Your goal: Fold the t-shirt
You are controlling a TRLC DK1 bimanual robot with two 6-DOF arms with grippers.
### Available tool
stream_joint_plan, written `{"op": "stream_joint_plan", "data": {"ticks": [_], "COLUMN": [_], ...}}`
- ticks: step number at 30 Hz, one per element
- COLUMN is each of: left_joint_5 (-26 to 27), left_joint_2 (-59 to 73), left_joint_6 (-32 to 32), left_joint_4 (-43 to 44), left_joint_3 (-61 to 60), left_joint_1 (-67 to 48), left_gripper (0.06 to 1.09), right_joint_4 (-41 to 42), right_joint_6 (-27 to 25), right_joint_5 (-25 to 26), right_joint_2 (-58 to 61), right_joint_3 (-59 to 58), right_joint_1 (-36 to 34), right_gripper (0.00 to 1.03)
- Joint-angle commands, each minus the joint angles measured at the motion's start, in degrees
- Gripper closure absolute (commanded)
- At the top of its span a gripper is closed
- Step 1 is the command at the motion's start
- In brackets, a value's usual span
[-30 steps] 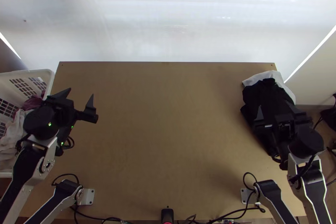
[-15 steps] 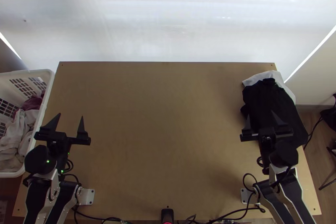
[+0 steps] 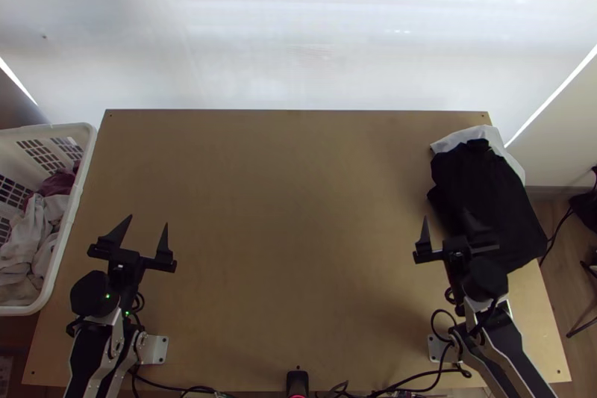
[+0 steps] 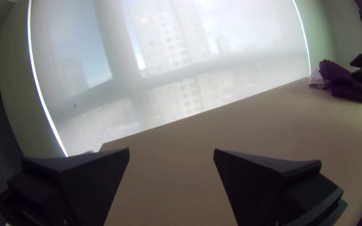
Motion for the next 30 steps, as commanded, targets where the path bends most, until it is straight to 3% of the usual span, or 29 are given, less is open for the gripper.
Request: {"op": "stream_joint_plan", "data": {"ticks": [1, 8, 14, 16, 19, 30], "left_joint_5": [2.26, 3.32, 4.02, 4.02, 4.02, 4.02], "left_joint_2": [-5.1, -5.45, -5.63, -5.63, -5.63, -5.63], "left_joint_6": [0.43, 2.54, 2.45, 2.45, 2.45, 2.45], "left_joint_4": [-7.52, -9.19, -9.19, -9.19, -9.19, -9.1], "left_joint_3": [-1.82, -2.0, -2.0, -2.0, -2.0, -2.0], "left_joint_1": [0.09, -0.17, -0.7, -0.7, -0.7, -0.61], "left_gripper": [0.11, 0.11, 0.11, 0.11, 0.11, 0.11], "right_joint_4": [-5.16, -11.05, -20.02, -21.25, -22.48, -23.0], "right_joint_6": [0.36, -1.66, -7.37, -7.46, -7.37, -7.37], "right_joint_5": [-0.51, -3.06, -12.2, -17.56, -21.43, -22.39], "right_joint_2": [0.55, -0.68, -9.56, -12.37, -19.49, -22.57], "right_joint_3": [-0.77, -0.94, -1.12, -1.03, -1.03, -1.03], "right_joint_1": [3.93, 4.46, 3.06, 0.86, 0.42, -0.99], "right_gripper": [0.05, 0.05, 0.05, 0.05, 0.05, 0.05]}}
